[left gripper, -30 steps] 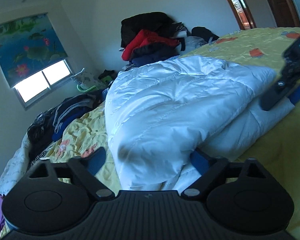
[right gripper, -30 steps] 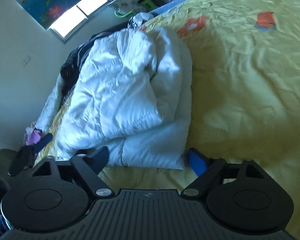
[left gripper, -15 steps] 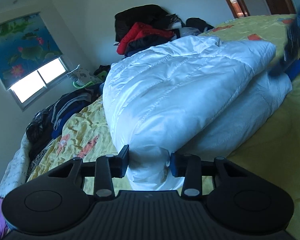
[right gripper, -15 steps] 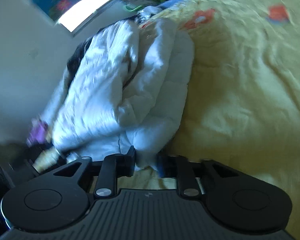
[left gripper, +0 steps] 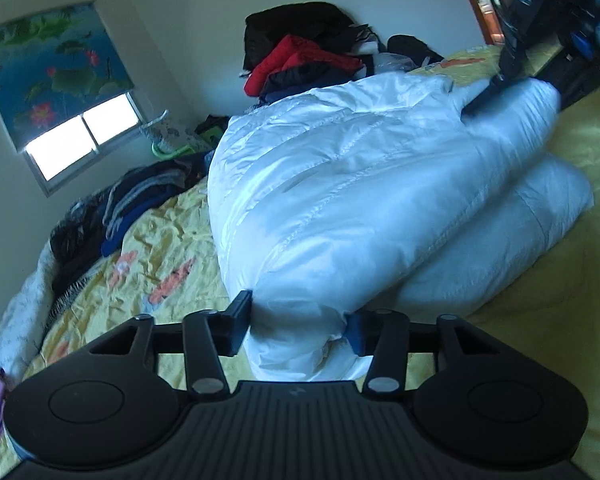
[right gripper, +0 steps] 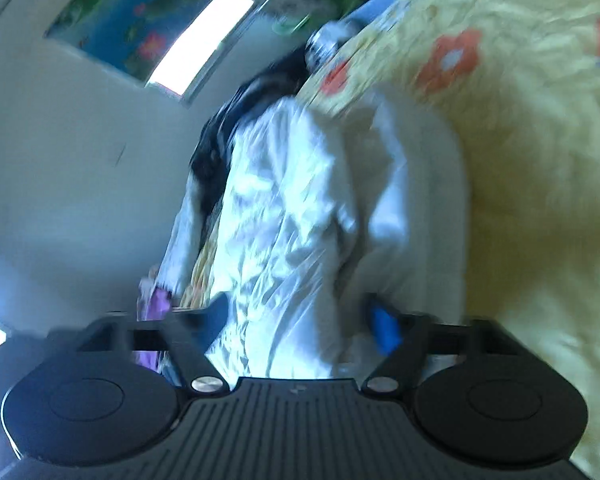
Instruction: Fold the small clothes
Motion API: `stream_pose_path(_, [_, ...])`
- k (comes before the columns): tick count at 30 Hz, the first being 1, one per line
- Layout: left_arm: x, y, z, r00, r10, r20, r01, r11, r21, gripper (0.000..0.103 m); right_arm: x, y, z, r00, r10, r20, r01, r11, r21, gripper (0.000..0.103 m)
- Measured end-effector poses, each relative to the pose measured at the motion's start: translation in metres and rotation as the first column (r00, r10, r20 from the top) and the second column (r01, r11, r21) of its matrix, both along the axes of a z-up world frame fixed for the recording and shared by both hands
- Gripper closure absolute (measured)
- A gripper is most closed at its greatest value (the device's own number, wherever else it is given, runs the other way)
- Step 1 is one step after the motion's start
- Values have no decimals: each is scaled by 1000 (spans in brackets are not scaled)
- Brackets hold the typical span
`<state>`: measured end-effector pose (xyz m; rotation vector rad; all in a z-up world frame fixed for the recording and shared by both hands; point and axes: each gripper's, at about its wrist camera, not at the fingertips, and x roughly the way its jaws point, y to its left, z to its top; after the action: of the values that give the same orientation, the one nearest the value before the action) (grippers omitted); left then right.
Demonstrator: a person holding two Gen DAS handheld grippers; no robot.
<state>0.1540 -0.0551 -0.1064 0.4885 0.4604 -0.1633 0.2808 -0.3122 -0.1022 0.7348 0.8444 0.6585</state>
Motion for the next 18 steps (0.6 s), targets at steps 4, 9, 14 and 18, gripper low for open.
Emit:
stream_pose_path(4, [4, 6, 9, 999, 8, -41, -11, 998, -66, 44, -28, 17, 10, 994, 79, 74, -70, 991, -117, 94])
stream_pose_path(9, [13, 1, 0, 998, -4, -70, -1, 997, -73, 38, -48, 0, -22, 1000, 19, 4, -18, 988, -152, 97])
stream_pose_path(14, [18, 3, 5, 995, 30, -93, -38, 995, -91, 33, -53, 3, -26, 999, -45, 23, 48, 991, -122, 85])
stream_pose_path(18, [-2, 11, 18, 994, 59, -89, -69, 992, -107, 24, -76, -12, -12, 995, -101, 25, 103, 993, -62, 50])
